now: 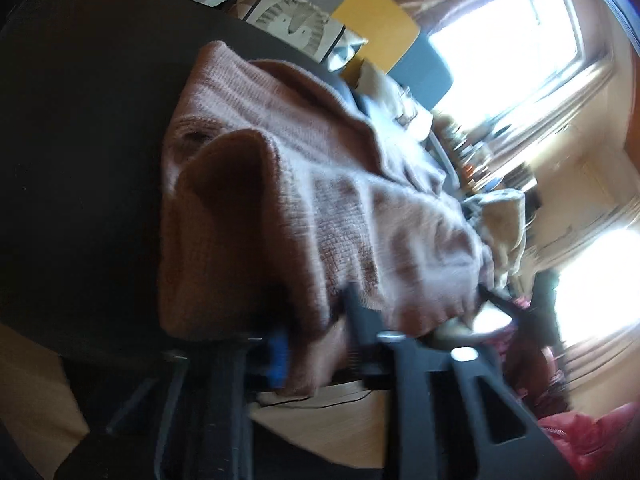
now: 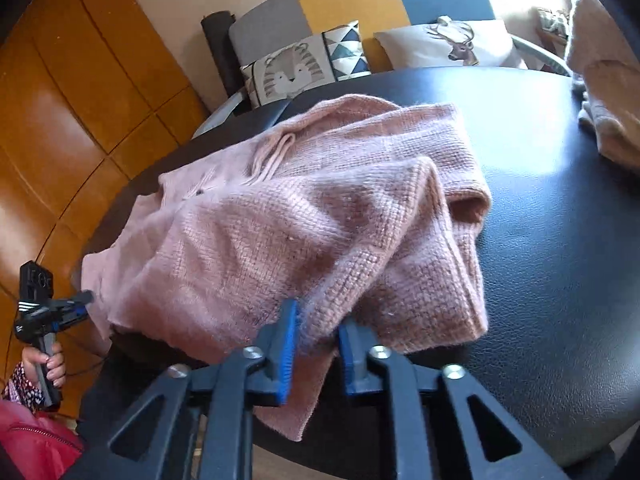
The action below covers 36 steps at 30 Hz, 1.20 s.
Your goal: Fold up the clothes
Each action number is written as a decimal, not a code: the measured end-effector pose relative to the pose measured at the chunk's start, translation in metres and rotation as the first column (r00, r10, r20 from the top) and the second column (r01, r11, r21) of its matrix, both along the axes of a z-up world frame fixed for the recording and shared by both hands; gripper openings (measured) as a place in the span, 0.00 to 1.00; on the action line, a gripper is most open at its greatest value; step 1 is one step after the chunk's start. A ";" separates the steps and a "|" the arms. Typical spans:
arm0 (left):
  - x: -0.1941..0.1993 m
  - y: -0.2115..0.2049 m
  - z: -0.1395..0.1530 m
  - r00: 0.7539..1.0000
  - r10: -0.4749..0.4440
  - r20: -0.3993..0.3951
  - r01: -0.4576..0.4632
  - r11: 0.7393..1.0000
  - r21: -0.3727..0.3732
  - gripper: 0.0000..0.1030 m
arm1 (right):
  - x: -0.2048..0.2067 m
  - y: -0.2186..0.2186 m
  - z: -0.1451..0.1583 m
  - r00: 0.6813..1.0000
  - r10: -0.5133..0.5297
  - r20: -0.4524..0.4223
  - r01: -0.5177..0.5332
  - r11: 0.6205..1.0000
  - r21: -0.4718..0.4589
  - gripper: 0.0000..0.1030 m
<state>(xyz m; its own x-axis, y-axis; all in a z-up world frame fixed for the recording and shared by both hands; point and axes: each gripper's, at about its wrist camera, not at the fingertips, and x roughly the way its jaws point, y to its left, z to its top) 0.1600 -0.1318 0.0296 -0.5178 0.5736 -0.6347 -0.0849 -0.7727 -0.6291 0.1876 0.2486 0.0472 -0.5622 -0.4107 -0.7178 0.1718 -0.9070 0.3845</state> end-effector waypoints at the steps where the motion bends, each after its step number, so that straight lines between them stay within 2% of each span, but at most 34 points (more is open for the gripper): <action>1: 0.001 -0.004 0.003 1.000 0.002 -0.010 -0.001 0.999 0.035 0.13 | -0.001 0.002 0.001 1.000 0.001 0.011 -0.001 1.000 -0.022 0.10; 3: 0.001 -0.011 0.010 1.000 0.005 -0.020 -0.003 0.997 0.082 0.09 | -0.002 0.008 0.002 1.000 -0.001 0.029 0.003 0.997 -0.074 0.08; 6: 0.002 -0.023 0.028 0.999 0.002 -0.047 0.006 0.986 0.167 0.08 | -0.002 0.021 0.008 0.999 0.002 0.033 0.005 0.979 -0.202 0.05; 10: 0.001 -0.027 0.051 0.997 -0.008 -0.074 0.023 0.978 0.206 0.07 | -0.002 0.031 0.024 1.000 0.008 0.012 -0.003 0.939 -0.343 0.05; 16: -0.012 -0.037 0.069 0.995 0.028 -0.098 0.011 0.929 0.369 0.07 | -0.011 0.046 0.047 1.000 -0.015 -0.020 0.002 0.851 -0.525 0.05; 18: -0.019 -0.042 0.073 0.994 0.041 -0.099 0.002 0.916 0.400 0.07 | -0.018 0.050 0.053 0.999 -0.025 -0.028 0.005 0.825 -0.566 0.05; 24: -0.051 -0.051 0.079 0.995 0.048 -0.092 -0.005 0.909 0.417 0.07 | -0.047 0.066 0.071 0.996 -0.077 -0.047 0.029 0.767 -0.642 0.05; 26: -0.066 -0.054 0.077 0.995 0.059 -0.081 -0.018 0.899 0.438 0.07 | -0.062 0.072 0.074 0.995 -0.095 -0.039 0.047 0.762 -0.645 0.05; 31: -0.107 -0.059 0.059 0.995 0.099 -0.020 -0.080 0.894 0.440 0.07 | -0.107 0.079 0.062 0.991 -0.132 0.031 0.119 0.737 -0.666 0.05; 34: -0.124 -0.055 0.045 0.995 0.101 0.019 -0.100 0.903 0.418 0.07 | -0.131 0.080 0.045 0.985 -0.146 0.096 0.172 0.721 -0.671 0.05; 36: -0.130 -0.055 0.037 0.994 0.102 0.040 -0.109 0.898 0.426 0.07 | -0.143 0.081 0.031 0.978 -0.152 0.143 0.209 0.712 -0.670 0.05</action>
